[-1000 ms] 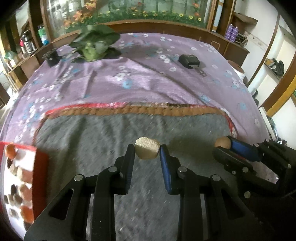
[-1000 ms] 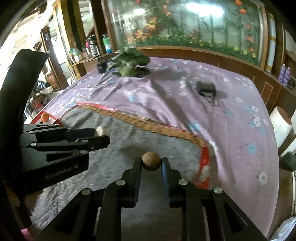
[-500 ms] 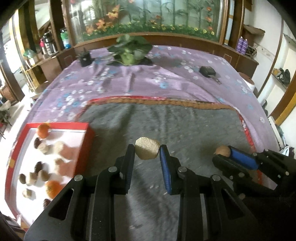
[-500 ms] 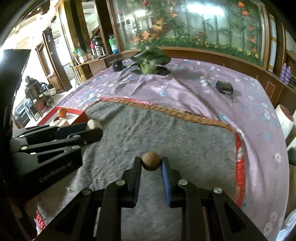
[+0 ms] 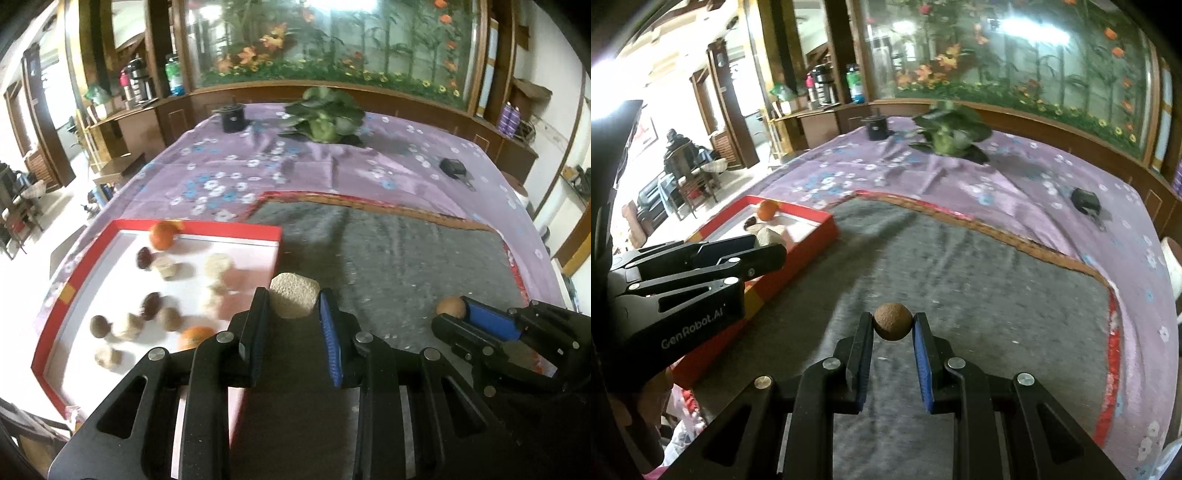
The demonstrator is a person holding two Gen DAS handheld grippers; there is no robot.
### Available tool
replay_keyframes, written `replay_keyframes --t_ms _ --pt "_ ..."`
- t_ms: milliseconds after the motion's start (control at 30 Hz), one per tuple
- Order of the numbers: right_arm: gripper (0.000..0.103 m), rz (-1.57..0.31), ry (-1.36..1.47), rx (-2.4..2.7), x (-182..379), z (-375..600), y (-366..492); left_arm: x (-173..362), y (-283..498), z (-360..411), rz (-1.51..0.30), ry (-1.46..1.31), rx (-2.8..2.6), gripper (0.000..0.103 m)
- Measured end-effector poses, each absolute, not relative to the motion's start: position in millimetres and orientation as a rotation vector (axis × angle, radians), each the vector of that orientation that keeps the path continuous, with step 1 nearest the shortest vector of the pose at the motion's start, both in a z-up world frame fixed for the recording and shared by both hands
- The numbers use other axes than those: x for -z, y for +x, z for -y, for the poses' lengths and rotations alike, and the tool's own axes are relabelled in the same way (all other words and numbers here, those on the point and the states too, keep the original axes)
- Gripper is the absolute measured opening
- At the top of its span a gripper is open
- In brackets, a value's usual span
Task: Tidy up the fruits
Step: 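Carry the pale slice and the brown fruit over the tray with both grippers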
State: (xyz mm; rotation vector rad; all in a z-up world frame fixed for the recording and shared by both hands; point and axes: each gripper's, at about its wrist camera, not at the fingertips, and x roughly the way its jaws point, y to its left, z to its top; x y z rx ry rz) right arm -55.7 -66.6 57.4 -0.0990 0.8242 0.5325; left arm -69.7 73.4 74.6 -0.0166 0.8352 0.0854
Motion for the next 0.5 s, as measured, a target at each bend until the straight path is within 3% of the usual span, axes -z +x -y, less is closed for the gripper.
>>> replay_keyframes --t_ms 500 --pt "0.021 -0.819 -0.178 -0.651 -63 -12 -60 -71 -91 -151 -0.840 -0.094 -0.186 0.027"
